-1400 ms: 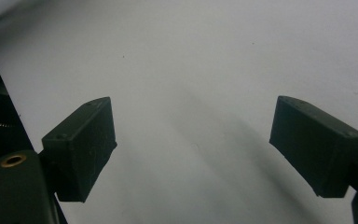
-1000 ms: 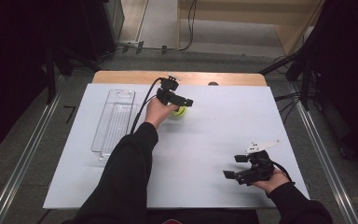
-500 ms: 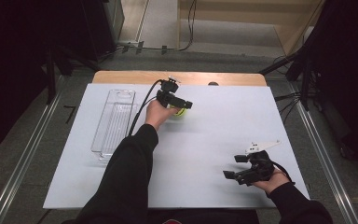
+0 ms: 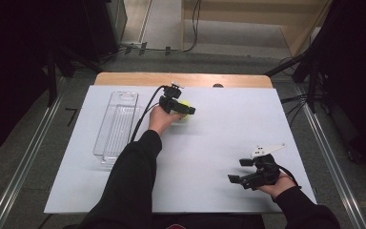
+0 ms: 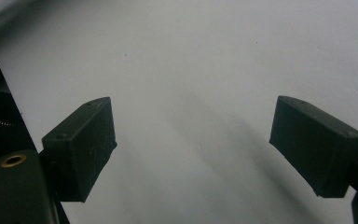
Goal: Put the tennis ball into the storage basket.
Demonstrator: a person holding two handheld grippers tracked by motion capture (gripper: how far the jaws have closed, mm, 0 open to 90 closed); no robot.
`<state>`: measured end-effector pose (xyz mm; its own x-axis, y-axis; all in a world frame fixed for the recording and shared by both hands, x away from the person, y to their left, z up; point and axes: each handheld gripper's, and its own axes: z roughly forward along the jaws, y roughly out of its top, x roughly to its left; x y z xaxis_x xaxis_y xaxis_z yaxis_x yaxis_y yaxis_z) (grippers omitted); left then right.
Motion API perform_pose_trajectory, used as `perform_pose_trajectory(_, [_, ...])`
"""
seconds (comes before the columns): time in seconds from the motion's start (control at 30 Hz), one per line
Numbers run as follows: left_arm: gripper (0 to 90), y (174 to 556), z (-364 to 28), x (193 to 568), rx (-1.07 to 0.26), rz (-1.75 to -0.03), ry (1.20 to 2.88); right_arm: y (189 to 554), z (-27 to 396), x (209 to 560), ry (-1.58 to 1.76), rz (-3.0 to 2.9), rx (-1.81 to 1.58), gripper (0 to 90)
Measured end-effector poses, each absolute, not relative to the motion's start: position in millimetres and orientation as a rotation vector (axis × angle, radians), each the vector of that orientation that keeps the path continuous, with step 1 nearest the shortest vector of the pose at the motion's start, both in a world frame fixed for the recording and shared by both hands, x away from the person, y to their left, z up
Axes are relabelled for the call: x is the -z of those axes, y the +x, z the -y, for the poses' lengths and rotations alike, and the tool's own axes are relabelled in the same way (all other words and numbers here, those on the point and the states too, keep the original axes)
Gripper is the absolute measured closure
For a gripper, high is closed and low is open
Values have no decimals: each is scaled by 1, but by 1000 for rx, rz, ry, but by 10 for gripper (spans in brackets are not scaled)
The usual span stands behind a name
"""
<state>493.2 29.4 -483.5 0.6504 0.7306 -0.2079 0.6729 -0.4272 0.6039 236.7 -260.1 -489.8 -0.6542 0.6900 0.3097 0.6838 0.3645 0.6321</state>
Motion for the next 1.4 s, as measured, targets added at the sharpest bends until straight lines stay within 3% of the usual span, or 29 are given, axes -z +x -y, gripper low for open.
perform_pose_trajectory(0.27, [23, 491, -29, 494, -118, -1095, 2215, 237, 260, 490, 1299, -2588, -1192, 122])
perform_pose_trajectory(0.47, [75, 489, -26, 496, -159, -1076, 2232, 237, 260, 490, 1303, -2587, -1192, 122])
perform_pose_trajectory(0.63, [253, 487, -28, 497, -184, -1069, 2231, 237, 260, 490, 1301, -2588, -1192, 122])
perform_pose_trajectory(0.9, [265, 485, -26, 496, -210, -1045, 2251, 237, 260, 490, 1300, -2587, -1192, 122])
perform_pose_trajectory(1.4, [264, 478, -31, 476, -141, -1045, 2234, 237, 261, 490, 1306, -2582, -1193, 122])
